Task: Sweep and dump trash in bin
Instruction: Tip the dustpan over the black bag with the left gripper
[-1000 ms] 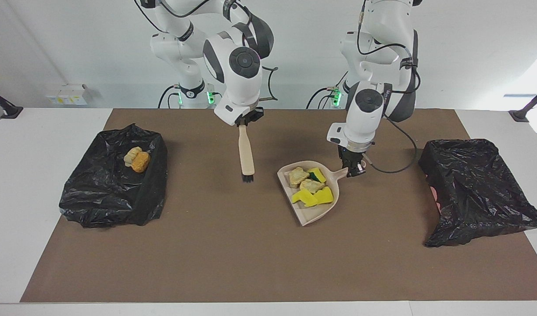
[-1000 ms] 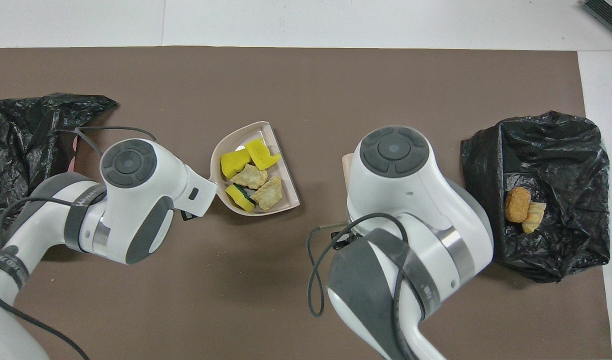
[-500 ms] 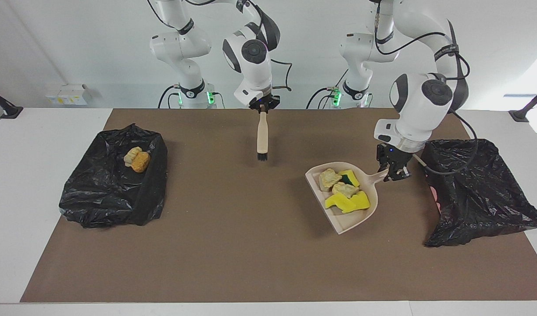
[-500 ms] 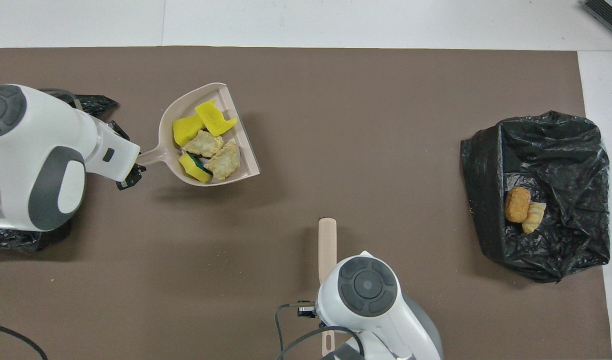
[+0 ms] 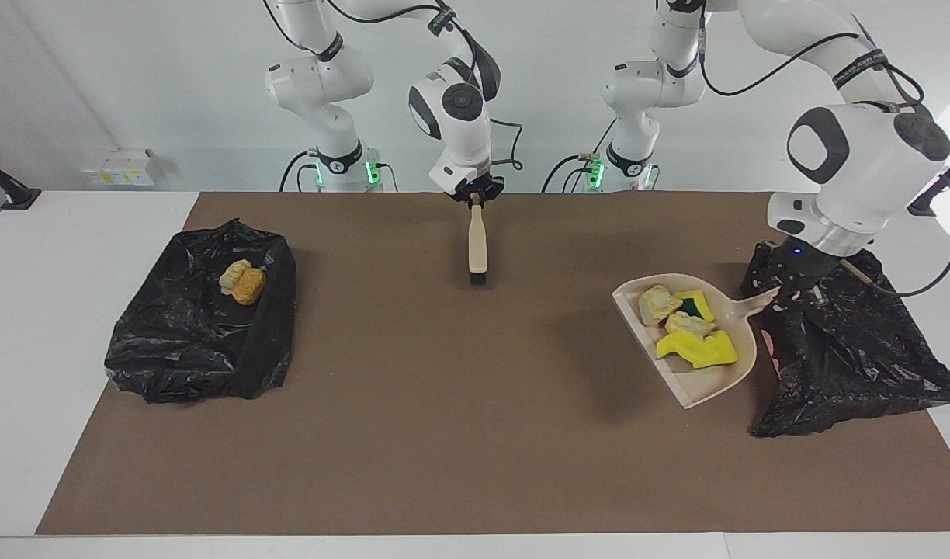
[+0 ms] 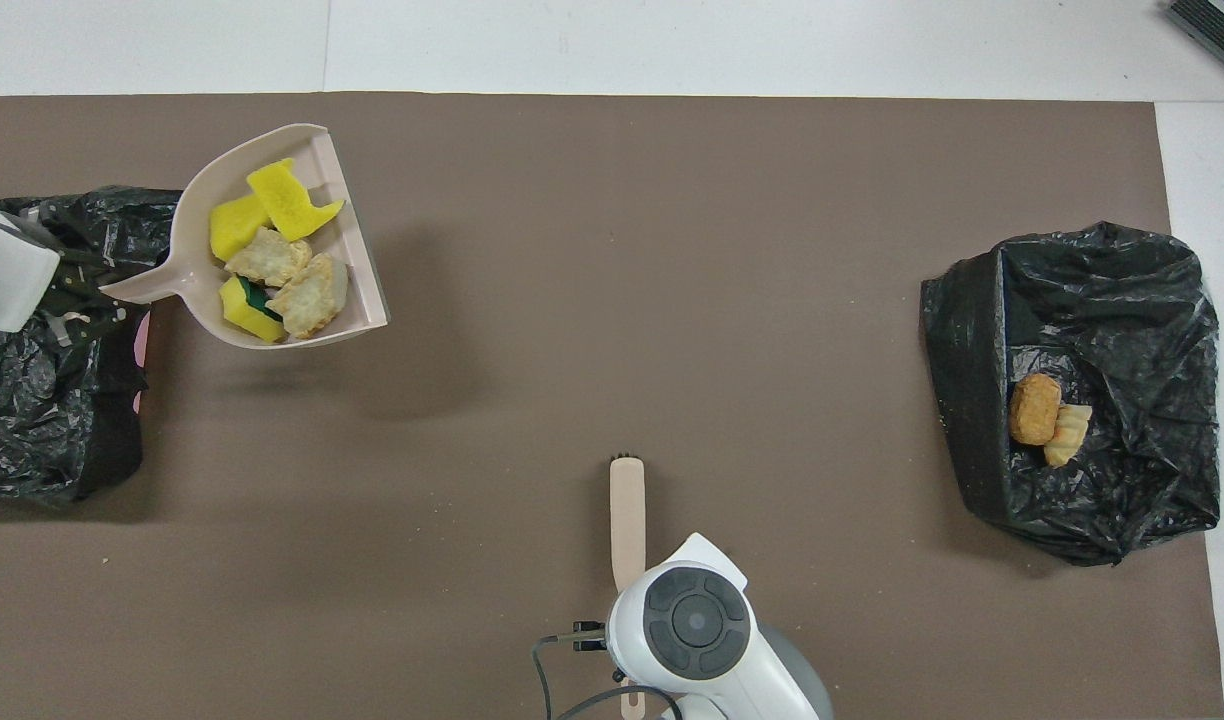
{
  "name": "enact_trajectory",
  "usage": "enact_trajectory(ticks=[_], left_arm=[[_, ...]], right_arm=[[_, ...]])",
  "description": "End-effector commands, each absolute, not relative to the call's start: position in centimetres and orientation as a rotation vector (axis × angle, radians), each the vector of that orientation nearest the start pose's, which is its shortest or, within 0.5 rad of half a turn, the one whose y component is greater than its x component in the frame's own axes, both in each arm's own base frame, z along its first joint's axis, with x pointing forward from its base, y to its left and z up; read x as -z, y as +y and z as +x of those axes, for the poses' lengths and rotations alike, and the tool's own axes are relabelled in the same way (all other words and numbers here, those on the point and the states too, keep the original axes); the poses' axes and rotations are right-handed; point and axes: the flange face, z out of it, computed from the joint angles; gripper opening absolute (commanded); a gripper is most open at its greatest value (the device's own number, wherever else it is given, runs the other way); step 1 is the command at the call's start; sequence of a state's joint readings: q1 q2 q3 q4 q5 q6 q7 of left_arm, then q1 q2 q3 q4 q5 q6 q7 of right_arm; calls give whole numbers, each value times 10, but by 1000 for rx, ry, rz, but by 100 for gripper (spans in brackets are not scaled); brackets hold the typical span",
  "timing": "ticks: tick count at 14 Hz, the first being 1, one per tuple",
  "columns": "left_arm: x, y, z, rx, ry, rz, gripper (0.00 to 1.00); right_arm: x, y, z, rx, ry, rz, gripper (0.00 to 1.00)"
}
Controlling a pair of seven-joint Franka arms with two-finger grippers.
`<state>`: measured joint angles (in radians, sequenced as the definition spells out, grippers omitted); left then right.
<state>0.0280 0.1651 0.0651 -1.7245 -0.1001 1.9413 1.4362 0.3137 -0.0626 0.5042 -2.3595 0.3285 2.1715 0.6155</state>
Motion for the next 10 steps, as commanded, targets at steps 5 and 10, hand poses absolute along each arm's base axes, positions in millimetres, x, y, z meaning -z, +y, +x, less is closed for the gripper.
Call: enact_trajectory(ticks=[5,10], left_arm=[[-496,168,607,156,2045,-2373,0],[-509,258,585,75,2046,-2273,0]], right_arm=[[-329,366,318,-375,16,-3006,0],[-331,371,339,-357,-2,-3002,100]])
